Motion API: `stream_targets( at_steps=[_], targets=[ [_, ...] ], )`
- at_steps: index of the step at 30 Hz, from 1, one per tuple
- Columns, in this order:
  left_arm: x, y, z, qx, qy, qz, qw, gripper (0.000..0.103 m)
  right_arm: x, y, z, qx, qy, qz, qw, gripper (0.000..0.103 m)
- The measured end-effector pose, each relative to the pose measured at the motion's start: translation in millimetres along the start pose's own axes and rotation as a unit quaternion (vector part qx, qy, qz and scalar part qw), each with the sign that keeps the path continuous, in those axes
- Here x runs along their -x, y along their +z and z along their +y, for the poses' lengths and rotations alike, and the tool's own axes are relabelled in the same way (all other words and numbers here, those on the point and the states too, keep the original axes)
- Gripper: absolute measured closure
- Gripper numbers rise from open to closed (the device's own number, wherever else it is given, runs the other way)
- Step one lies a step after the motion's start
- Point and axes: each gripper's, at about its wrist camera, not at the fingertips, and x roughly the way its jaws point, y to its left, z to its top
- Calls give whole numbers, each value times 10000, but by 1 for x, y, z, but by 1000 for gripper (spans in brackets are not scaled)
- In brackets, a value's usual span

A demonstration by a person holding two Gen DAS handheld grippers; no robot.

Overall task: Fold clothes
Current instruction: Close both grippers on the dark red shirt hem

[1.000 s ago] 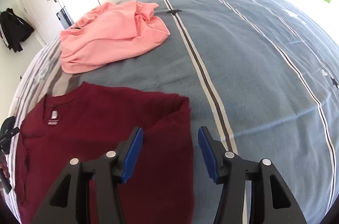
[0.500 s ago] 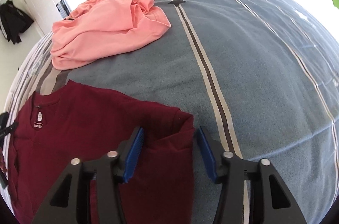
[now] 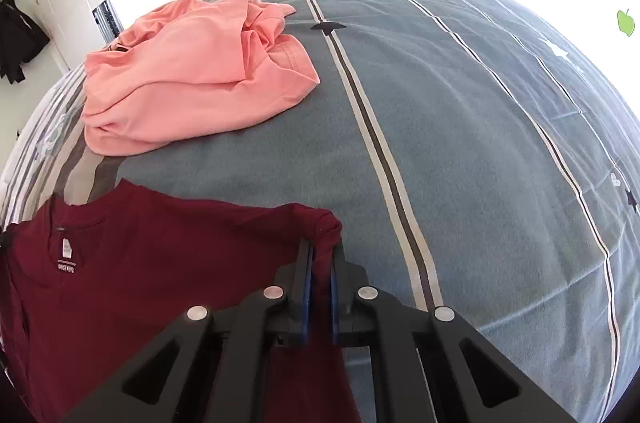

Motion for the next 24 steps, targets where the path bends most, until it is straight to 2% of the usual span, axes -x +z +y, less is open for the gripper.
stream_targets(
  at_steps=[10, 13, 15, 19, 24],
  targets=[
    [-5, 58, -8, -20, 175, -336, 9993, 99, -2, 58, 11, 151, -126, -351, 9992, 98],
    [-22, 55, -5, -74, 175, -61, 9998, 99, -10, 69, 17, 219, -122, -315, 9992, 98],
    [-36, 49, -2, -93, 174, 161, 9997, 98, -23, 63, 18, 295, -152, -123, 9994, 97],
    [-48, 42, 8, 65, -46, 299, 9995, 98, -42, 51, 10, 140, -3, 147, 9998, 95],
    [-59, 47, 15, 161, -302, 528, 9980, 95, -49, 55, 4, 154, 160, 161, 9996, 90]
  ],
)
